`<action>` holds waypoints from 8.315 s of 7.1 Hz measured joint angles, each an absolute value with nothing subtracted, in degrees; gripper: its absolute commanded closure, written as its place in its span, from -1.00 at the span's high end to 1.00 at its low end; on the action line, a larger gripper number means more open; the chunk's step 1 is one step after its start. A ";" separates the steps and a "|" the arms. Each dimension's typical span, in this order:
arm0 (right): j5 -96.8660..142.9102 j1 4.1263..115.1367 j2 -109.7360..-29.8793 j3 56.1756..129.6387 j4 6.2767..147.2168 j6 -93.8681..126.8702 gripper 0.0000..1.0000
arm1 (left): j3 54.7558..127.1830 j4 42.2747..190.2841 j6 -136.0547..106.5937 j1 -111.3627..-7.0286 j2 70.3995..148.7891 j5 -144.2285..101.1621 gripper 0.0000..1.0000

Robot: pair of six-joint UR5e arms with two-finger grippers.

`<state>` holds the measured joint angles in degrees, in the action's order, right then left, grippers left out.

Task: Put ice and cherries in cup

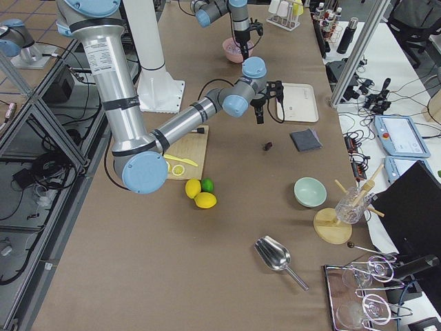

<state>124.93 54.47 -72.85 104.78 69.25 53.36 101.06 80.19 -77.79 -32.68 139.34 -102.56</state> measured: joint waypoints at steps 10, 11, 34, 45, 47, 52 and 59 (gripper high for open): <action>117.79 49.05 -65.28 88.21 69.24 52.30 0.74 | 89.32 91.77 -80.60 -22.75 141.66 -93.36 0.85; 117.64 48.94 -65.15 87.82 69.23 52.23 0.56 | 89.04 92.22 -80.55 -22.68 141.63 -92.97 0.86; 128.98 54.14 -63.11 81.71 68.79 53.06 -1.00 | 91.72 91.71 -82.71 -22.34 141.16 -89.74 0.86; 114.36 31.65 -51.92 103.34 85.61 77.53 -1.00 | 117.66 87.54 -74.48 -32.36 120.89 -97.04 0.88; 114.01 30.06 -52.43 103.18 85.88 77.74 -1.00 | 117.75 87.46 -74.56 -32.71 120.91 -97.40 0.89; 114.39 30.84 -53.69 102.34 85.90 76.96 0.66 | 117.88 87.45 -76.32 -32.00 120.77 -97.05 0.91; 115.04 34.56 -54.65 102.13 85.91 75.71 0.97 | 118.15 86.58 -75.98 -32.58 120.30 -97.12 0.92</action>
<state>115.04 34.56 -54.65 102.13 85.91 75.71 118.15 86.58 -75.98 -32.58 120.30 -97.12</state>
